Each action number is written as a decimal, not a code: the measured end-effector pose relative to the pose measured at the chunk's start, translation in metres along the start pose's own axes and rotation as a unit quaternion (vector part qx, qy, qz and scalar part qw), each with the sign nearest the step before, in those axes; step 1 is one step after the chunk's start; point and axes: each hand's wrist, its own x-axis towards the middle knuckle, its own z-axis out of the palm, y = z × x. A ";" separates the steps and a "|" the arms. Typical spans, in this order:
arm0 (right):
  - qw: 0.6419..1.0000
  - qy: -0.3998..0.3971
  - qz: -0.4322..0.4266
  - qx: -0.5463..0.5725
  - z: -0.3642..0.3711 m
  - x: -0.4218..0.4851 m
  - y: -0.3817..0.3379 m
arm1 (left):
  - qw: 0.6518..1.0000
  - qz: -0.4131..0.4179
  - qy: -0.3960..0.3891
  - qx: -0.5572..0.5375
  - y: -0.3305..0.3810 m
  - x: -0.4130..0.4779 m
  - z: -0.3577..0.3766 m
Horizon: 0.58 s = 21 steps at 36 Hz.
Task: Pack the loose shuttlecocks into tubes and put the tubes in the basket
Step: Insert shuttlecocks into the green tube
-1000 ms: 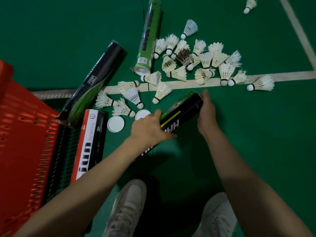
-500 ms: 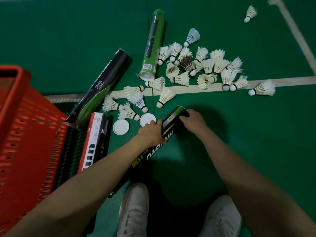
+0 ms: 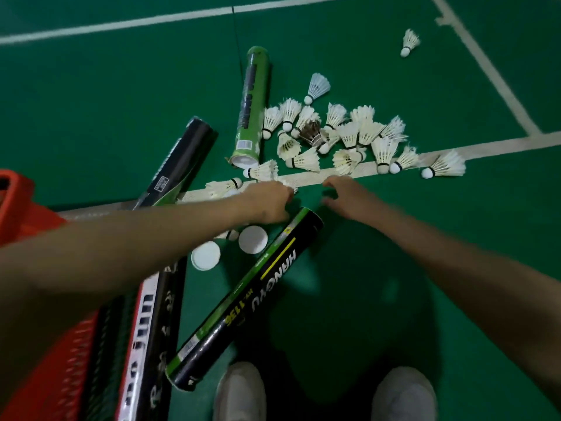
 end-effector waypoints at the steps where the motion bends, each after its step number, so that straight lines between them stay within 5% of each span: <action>1: 1.000 0.000 -0.002 -0.011 -0.004 0.006 0.004 | 1.000 -0.001 -0.005 0.005 -0.003 0.011 -0.005; 6: 0.999 0.043 -0.005 0.014 -0.011 0.025 0.027 | 0.997 -0.023 0.006 -0.072 -0.008 0.057 -0.012; 14: 0.998 0.060 0.007 0.025 0.001 0.071 0.026 | 0.970 -0.069 0.139 -0.186 -0.034 0.101 -0.007; 21: 0.994 0.085 -0.039 -0.062 0.003 0.125 0.002 | 0.940 -0.195 0.230 -0.160 -0.082 0.122 -0.003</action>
